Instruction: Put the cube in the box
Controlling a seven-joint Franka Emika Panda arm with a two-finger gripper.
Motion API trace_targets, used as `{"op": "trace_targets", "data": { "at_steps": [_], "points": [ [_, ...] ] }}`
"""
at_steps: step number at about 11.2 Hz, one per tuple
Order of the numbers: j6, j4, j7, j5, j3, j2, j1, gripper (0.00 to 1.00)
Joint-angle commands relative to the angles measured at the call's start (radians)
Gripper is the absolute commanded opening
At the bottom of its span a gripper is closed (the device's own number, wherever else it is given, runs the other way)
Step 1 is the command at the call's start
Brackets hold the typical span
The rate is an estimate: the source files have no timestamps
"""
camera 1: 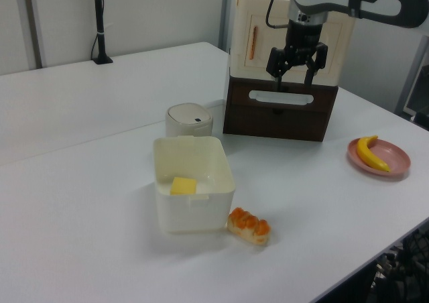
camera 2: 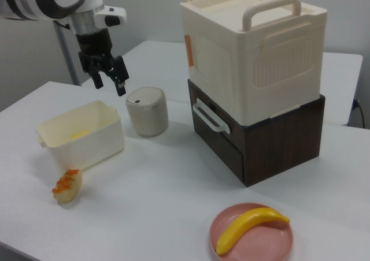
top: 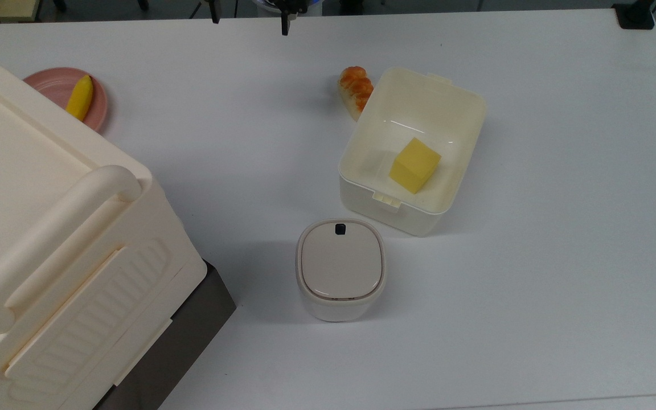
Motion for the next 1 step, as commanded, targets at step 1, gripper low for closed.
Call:
{"op": "trace_targets", "data": {
  "at_steps": [1],
  "points": [
    [-0.026, -0.002, -0.026, 0.021, -0.014, -0.017, 0.01, 1.0]
  ]
}}
